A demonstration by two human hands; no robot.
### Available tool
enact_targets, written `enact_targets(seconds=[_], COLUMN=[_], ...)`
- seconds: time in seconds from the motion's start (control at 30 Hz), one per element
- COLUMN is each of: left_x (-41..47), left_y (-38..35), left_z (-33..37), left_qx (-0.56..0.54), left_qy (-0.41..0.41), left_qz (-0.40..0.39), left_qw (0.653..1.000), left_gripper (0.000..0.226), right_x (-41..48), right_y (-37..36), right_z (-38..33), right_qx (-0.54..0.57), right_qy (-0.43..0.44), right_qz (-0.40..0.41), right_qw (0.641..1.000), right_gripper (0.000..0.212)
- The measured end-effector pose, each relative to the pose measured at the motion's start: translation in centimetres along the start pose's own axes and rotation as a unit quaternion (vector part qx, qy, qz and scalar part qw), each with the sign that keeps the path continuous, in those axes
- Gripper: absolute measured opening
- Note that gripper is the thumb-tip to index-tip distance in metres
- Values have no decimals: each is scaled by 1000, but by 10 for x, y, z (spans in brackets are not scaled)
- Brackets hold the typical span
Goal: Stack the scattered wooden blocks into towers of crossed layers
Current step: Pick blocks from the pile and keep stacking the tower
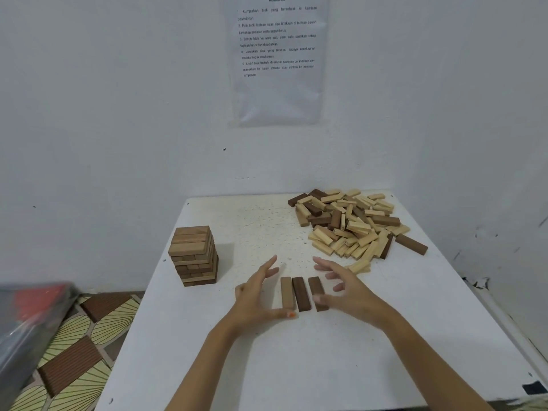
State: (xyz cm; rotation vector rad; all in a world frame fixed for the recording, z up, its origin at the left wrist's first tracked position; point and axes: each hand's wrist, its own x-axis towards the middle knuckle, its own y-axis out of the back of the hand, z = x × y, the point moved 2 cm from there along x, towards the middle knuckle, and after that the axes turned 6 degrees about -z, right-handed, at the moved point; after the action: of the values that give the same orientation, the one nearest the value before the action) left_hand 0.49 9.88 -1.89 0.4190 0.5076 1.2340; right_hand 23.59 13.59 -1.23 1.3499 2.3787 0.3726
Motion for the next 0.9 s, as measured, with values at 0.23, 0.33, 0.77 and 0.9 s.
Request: enact_targets(seconds=[0.23,0.33,0.77,0.9], left_x=[16,18,18,18], left_y=[-7,-10,-13,-12], left_z=[-1,-3,-6,-6], left_qx=[-10,-21,-13,-19], left_qy=[-49,-55,-72,-70], left_qz=[-23,-12,-4,-8], left_qw=[998,998,997,997], left_gripper=[108,104,103,102], right_x=[7,9,11,10], right_y=[0,-2,-6,-9], right_z=[0,0,6,7], right_qx=[-84,-72,-69,-72], right_qy=[27,27,42,44], right_qz=[-36,-51,-22,-22], right_qw=[995,996,997,996], right_gripper=[94,98,99,103])
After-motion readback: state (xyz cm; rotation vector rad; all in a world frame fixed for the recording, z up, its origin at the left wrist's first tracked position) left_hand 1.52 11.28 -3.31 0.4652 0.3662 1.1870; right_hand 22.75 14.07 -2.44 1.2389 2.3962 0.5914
